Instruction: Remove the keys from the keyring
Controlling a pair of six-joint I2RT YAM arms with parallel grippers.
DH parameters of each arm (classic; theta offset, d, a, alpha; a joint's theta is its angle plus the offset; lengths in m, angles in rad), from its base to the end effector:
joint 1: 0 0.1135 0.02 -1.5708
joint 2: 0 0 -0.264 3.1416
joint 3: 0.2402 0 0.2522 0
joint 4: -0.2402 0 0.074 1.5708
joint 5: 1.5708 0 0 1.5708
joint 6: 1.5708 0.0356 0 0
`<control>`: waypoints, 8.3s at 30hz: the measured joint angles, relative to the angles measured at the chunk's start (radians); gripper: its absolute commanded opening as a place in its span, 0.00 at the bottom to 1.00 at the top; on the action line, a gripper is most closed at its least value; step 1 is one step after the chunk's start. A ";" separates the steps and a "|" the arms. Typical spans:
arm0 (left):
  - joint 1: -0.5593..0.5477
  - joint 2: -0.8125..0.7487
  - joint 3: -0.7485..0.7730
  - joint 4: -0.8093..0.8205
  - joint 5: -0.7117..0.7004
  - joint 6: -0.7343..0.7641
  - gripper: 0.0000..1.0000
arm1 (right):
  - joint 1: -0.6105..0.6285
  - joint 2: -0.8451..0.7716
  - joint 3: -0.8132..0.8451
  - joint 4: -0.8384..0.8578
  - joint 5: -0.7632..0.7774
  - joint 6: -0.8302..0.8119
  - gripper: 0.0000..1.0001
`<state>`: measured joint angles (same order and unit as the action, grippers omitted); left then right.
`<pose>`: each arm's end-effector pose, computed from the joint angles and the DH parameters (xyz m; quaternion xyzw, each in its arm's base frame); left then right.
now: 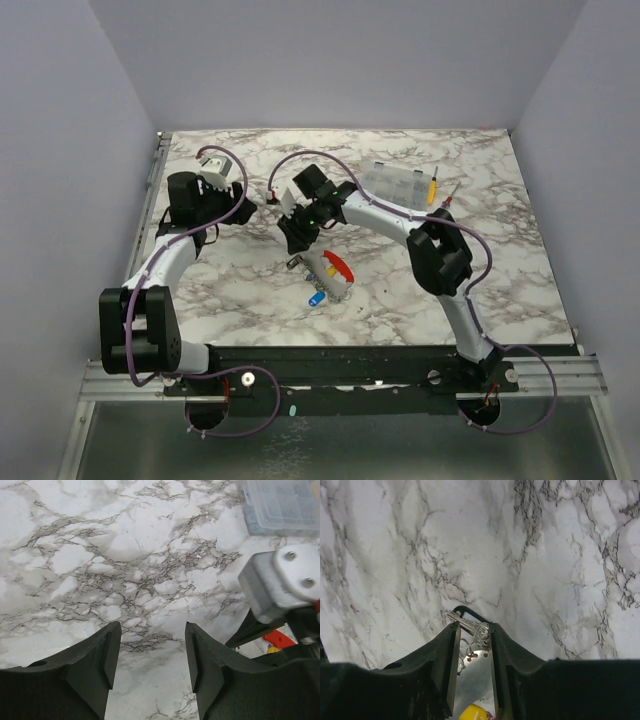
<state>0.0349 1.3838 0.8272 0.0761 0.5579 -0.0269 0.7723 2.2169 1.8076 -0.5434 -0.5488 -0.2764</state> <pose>0.3035 -0.0083 0.2463 0.1173 0.8260 -0.2334 0.4994 0.3366 0.3538 0.1968 -0.5304 0.7525 0.3221 0.2205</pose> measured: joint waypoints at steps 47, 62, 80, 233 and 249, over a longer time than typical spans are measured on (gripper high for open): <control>-0.011 0.065 -0.037 0.056 0.283 -0.037 0.98 | -0.005 -0.237 -0.293 0.164 0.042 0.018 0.01; -0.032 0.058 -0.129 0.096 0.261 -0.022 0.99 | -0.018 -0.143 -0.274 0.053 0.000 0.017 0.46; -0.032 0.039 -0.134 0.135 0.200 -0.052 0.97 | 0.044 -0.072 -0.216 0.006 0.107 -0.011 0.00; -0.354 0.065 -0.126 -0.230 0.394 0.875 0.90 | -0.067 -0.525 -0.253 -0.584 0.334 -0.543 0.01; -0.452 0.069 -0.251 0.339 0.410 0.477 0.88 | -0.066 -0.528 -0.080 -0.581 0.247 -0.487 0.01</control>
<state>-0.4175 1.4528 0.5758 0.4152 0.9684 0.4500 0.7059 1.6886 1.7271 -1.1244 -0.3016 -0.7631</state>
